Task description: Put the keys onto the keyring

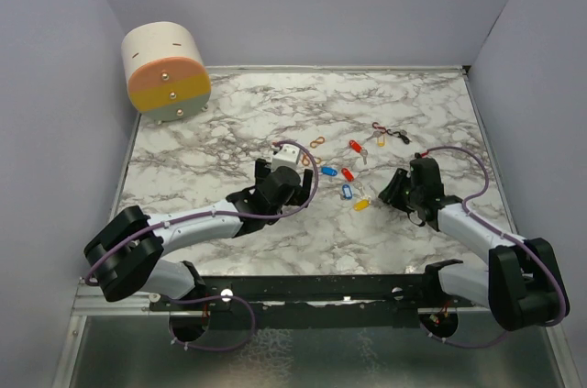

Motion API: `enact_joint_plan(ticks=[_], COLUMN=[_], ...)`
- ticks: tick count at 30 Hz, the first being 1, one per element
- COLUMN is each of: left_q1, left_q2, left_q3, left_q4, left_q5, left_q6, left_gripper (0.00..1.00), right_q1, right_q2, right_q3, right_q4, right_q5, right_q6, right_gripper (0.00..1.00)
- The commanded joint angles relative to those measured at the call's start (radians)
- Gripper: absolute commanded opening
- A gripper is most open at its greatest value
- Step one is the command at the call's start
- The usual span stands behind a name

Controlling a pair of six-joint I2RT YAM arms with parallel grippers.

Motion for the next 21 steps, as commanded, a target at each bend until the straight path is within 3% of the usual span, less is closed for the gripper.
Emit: enact_joint_plan(ticks=[1,17,21], left_q1=[0.008,0.026,0.03], left_q2=[-0.027,-0.048,-0.045], left_q3=[-0.009,-0.037,-0.039], left_q4=[0.005,0.006,0.008], left_q5=[-0.022,-0.018,-0.014], left_q6=[-0.001,-0.006,-0.007], left_gripper=[0.99,0.99,0.99], right_q1=[0.0,0.0,0.0], right_q2=[0.012,0.051,0.052], right_q3=[-0.015,0.003,0.005], right_q4=[0.021,0.017,0.017], right_q5=[-0.03,-0.004,0.004], right_q6=[0.01,0.018,0.022], right_gripper=[0.38,0.23,0.15])
